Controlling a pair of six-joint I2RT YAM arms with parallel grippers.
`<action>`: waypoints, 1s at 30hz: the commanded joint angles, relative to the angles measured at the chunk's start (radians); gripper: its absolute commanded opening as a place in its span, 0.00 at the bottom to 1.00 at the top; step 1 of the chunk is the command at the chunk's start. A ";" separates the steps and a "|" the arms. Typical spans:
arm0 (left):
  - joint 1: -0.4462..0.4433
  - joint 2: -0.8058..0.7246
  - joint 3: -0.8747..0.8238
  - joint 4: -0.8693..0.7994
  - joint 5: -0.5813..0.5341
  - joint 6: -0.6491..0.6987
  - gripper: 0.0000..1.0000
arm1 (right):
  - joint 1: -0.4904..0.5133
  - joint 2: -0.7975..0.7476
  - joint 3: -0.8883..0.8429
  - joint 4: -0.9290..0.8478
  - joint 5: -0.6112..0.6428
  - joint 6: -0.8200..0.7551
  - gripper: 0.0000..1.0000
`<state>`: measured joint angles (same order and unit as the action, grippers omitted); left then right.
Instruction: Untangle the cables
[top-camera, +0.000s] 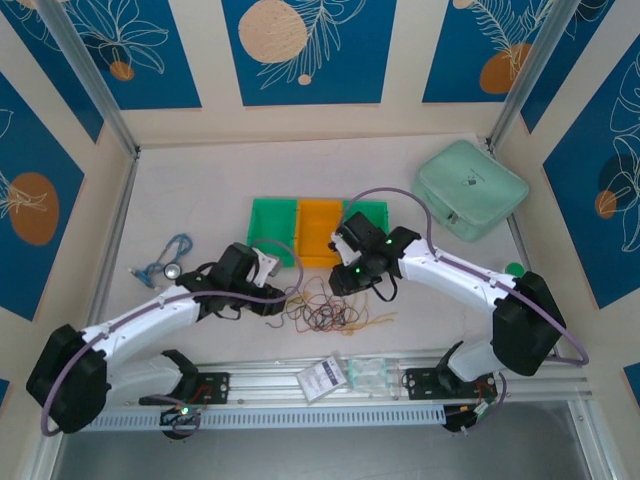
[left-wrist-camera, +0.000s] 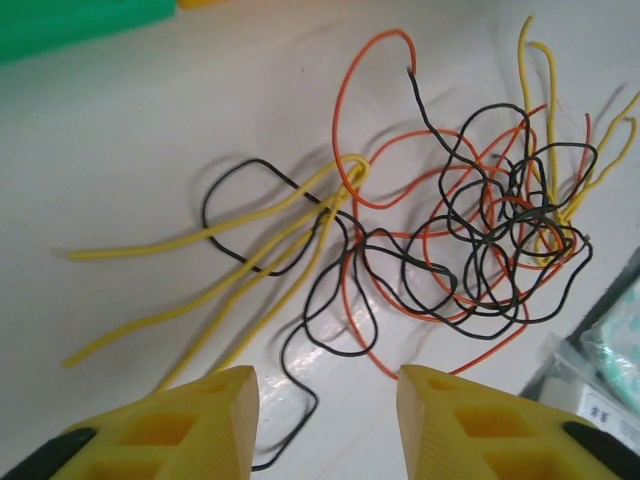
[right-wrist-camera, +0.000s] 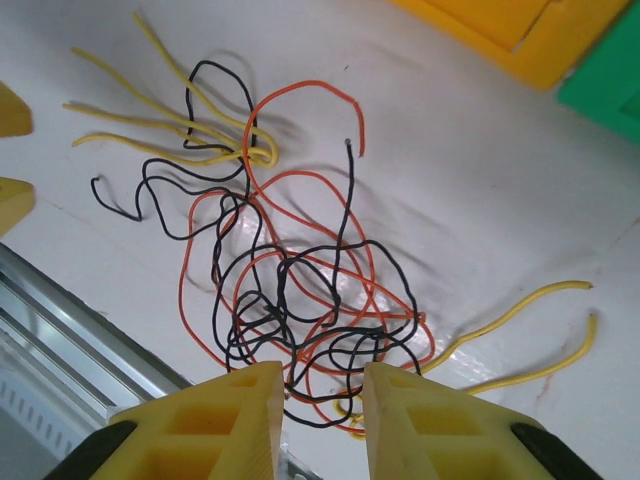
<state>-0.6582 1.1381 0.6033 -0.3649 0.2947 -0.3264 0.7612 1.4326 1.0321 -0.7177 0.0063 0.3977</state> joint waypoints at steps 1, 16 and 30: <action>-0.007 0.052 0.027 0.035 0.097 0.003 0.30 | 0.008 -0.021 -0.024 0.046 -0.028 0.048 0.28; -0.017 0.240 0.064 0.091 0.106 0.013 0.27 | 0.012 -0.036 -0.047 0.064 -0.037 0.060 0.28; -0.017 0.272 0.102 0.058 0.044 0.033 0.32 | 0.013 -0.011 -0.046 0.077 -0.063 0.054 0.28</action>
<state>-0.6701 1.3983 0.6800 -0.2947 0.3542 -0.3115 0.7666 1.4231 0.9981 -0.6430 -0.0174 0.4465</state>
